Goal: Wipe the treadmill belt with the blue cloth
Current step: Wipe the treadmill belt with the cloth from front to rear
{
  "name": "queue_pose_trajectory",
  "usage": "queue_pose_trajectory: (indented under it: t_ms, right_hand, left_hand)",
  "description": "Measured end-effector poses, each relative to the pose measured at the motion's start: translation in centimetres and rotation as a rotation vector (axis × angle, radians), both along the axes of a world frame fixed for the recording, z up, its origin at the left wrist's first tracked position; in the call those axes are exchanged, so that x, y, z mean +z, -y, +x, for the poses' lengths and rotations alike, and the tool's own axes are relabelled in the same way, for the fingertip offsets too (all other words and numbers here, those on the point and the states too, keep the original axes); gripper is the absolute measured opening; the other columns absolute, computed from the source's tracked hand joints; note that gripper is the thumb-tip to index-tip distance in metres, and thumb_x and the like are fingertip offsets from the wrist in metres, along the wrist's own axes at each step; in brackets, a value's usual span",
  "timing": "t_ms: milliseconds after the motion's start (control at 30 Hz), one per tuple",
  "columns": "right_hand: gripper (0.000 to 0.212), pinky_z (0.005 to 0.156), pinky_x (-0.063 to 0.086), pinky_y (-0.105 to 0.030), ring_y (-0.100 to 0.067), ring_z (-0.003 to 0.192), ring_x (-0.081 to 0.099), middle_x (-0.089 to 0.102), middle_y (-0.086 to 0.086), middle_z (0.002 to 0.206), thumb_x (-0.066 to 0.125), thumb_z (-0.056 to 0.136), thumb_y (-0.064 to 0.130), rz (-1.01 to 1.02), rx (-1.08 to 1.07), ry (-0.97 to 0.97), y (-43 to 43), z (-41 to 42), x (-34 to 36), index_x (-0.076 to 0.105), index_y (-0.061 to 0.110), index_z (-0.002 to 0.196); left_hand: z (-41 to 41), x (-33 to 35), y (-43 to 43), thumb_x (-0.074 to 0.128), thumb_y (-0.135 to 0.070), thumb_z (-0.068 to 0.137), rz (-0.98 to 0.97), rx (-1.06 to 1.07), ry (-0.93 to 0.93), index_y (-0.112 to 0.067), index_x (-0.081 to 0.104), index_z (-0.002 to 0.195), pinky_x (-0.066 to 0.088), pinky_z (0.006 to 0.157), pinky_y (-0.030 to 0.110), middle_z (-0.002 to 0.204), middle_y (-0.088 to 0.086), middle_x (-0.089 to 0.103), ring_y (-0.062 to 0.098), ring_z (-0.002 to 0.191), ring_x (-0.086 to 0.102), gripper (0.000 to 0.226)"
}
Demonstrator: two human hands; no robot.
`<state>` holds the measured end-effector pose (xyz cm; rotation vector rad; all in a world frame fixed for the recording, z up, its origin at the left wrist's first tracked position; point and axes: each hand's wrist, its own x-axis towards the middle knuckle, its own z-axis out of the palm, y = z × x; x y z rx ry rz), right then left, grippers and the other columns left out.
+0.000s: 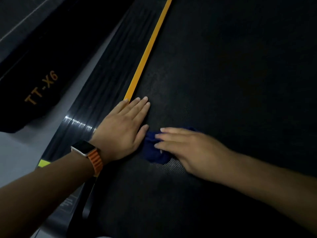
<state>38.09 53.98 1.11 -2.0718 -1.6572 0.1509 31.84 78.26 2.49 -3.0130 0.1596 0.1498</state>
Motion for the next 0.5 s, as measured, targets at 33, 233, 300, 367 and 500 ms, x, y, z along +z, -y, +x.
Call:
queue_pose_trajectory:
  t_ms: [33,233,300,367,500]
  right_hand:
    - [0.049,0.110,0.041,-0.037,-0.023,0.132,0.051,0.060,-0.002,0.136,0.068,0.078,0.000,-0.018,-0.015,0.016,-0.7,2.1,0.0,0.066,0.018,0.124]
    - [0.032,0.104,0.044,-0.042,-0.030,0.120,0.056,0.061,-0.007,0.131,0.051,0.095,0.006,-0.005,-0.591,0.059,-7.0,17.0,1.3,0.067,0.015,0.122]
    - [0.030,0.108,0.040,-0.042,-0.028,0.127,0.052,0.059,-0.009,0.135,0.052,0.095,0.004,-0.041,-0.601,0.075,-7.5,14.6,1.0,0.068,0.011,0.120]
    - [0.033,0.113,0.037,-0.040,-0.026,0.130,0.052,0.059,-0.010,0.136,0.058,0.090,0.002,0.009,-0.460,0.065,-6.3,9.8,0.8,0.068,0.010,0.120]
    - [0.041,0.110,0.041,-0.041,-0.018,0.135,0.047,0.058,-0.002,0.138,0.063,0.088,0.004,-0.016,-0.105,0.011,-3.2,3.4,0.2,0.065,0.016,0.127]
  left_hand:
    - [0.0,0.1,0.0,0.019,-0.050,0.105,0.003,0.001,0.002,-0.010,0.024,0.163,0.012,0.129,0.043,0.170,0.008,0.022,0.022,0.157,0.021,0.071]
    - [-0.1,-0.1,0.1,0.016,-0.051,0.106,0.002,-0.007,0.030,-0.010,0.022,0.163,0.010,0.129,0.044,0.170,0.007,0.020,0.021,0.158,0.019,0.070]
    - [-0.1,-0.1,0.0,0.015,-0.051,0.106,0.000,-0.005,0.030,-0.010,0.021,0.163,0.009,0.130,0.043,0.171,0.008,0.019,0.021,0.158,0.017,0.071]
    - [-0.2,-0.2,-0.2,0.016,-0.051,0.106,0.001,-0.011,0.028,-0.010,0.021,0.163,0.008,0.130,0.043,0.170,0.008,0.019,0.021,0.158,0.018,0.071]
    - [-0.3,-0.2,-0.1,0.023,-0.050,0.104,-0.020,-0.020,0.044,-0.008,0.028,0.161,0.008,0.130,0.041,0.169,0.010,0.023,0.022,0.157,0.022,0.071]
